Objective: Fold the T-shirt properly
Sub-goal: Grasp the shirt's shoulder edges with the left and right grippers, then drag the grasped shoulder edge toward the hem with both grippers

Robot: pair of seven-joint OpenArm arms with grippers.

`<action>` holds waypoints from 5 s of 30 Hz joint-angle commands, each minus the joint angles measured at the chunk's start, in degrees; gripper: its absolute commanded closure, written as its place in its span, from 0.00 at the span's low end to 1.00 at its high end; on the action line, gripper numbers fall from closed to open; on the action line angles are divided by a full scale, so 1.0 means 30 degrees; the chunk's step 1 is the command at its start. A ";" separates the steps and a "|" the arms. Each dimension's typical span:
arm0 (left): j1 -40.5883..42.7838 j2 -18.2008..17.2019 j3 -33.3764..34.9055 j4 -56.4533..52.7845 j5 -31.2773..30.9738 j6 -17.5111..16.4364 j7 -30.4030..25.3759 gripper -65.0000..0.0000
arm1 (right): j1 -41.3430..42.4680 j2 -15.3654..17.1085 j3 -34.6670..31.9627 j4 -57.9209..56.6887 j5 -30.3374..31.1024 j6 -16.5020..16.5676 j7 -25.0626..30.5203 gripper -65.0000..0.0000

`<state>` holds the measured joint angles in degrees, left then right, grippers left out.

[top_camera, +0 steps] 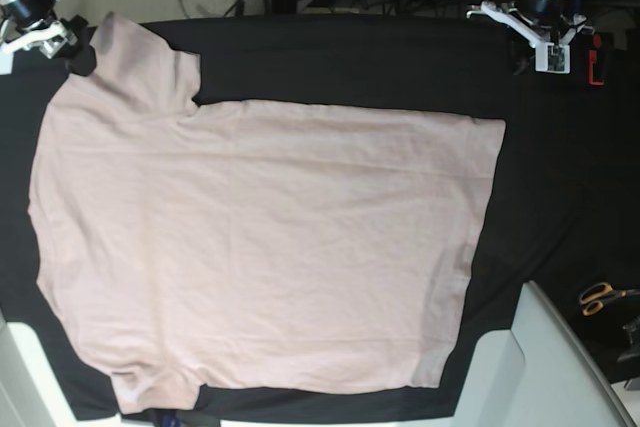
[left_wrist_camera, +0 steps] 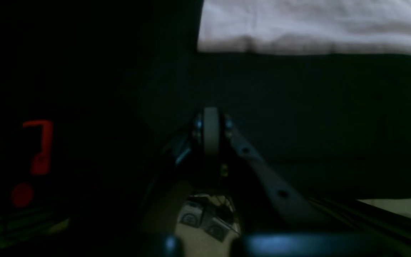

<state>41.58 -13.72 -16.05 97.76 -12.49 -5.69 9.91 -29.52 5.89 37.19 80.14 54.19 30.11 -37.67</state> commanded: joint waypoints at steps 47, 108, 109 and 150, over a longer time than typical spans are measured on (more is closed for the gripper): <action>-0.4029 -0.0600 -0.1901 -0.5611 -1.1675 -0.3538 0.2718 0.47 | 0.0389 0.0513 -0.2594 -0.2024 0.0206 0.1964 0.0088 0.99; -0.7868 -0.0366 0.0501 -1.0124 -1.2789 -0.3538 0.2689 1.00 | -0.0930 0.0542 -0.2624 0.1697 0.0206 0.1847 0.0000 0.99; -0.7575 -0.0366 0.0472 -0.9655 -1.2789 -0.3509 0.2689 1.00 | -0.1076 0.0513 -0.2624 0.1932 0.0206 0.1818 -0.0117 0.99; -0.3854 -0.0630 -0.0671 -0.5054 -1.2642 -0.3479 0.2718 1.00 | -0.0637 0.0161 0.0424 0.3749 0.0177 0.1437 -0.4513 0.99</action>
<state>29.87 -14.94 -17.78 81.76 -49.91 -15.64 18.98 -31.03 5.76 38.33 90.39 53.74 33.87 -51.90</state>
